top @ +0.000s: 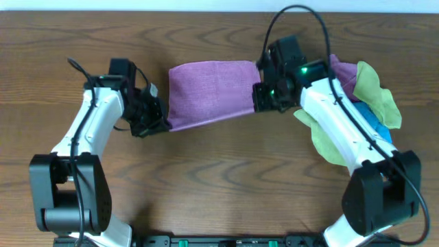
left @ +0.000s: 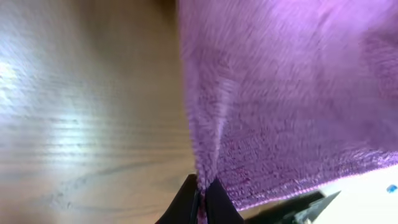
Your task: Fold the cloth
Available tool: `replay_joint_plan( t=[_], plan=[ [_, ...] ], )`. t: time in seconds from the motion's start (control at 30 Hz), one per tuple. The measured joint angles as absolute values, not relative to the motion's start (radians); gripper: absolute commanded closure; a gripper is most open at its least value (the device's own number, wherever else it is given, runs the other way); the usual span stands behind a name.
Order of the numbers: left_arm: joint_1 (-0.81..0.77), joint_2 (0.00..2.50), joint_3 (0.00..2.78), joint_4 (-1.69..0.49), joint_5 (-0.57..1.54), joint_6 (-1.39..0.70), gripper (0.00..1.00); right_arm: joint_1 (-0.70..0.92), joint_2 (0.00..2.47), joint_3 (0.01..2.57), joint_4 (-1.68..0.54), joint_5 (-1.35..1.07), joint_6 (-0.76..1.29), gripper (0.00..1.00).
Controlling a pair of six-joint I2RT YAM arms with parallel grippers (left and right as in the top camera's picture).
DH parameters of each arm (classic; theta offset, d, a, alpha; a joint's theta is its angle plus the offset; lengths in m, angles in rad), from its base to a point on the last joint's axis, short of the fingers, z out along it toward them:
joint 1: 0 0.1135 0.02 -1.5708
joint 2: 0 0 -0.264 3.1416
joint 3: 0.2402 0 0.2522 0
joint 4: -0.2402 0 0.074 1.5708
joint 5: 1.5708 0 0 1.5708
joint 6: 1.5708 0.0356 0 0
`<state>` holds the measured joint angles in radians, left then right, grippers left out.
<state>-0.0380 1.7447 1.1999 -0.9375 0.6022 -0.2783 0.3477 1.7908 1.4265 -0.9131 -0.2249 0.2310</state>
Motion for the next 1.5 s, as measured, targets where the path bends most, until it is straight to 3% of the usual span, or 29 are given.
replay_joint_plan(
  t=[0.5, 1.0, 1.5],
  plan=[
    [-0.113, 1.735, 1.118, -0.887, 0.590, -0.287, 0.94, 0.432, 1.790, 1.261, -0.799, -0.112, 0.285, 0.99],
    [-0.094, 1.672, 1.116, -0.420, 0.424, -0.570, 0.94, 0.427, 1.793, 1.260, -0.328, 0.091, 0.234, 0.99],
    [-0.096, 1.845, 1.116, -0.086, 0.363, -0.688, 0.94, 0.374, 1.942, 1.260, -0.120, 0.131, 0.155, 0.99]
  ],
)
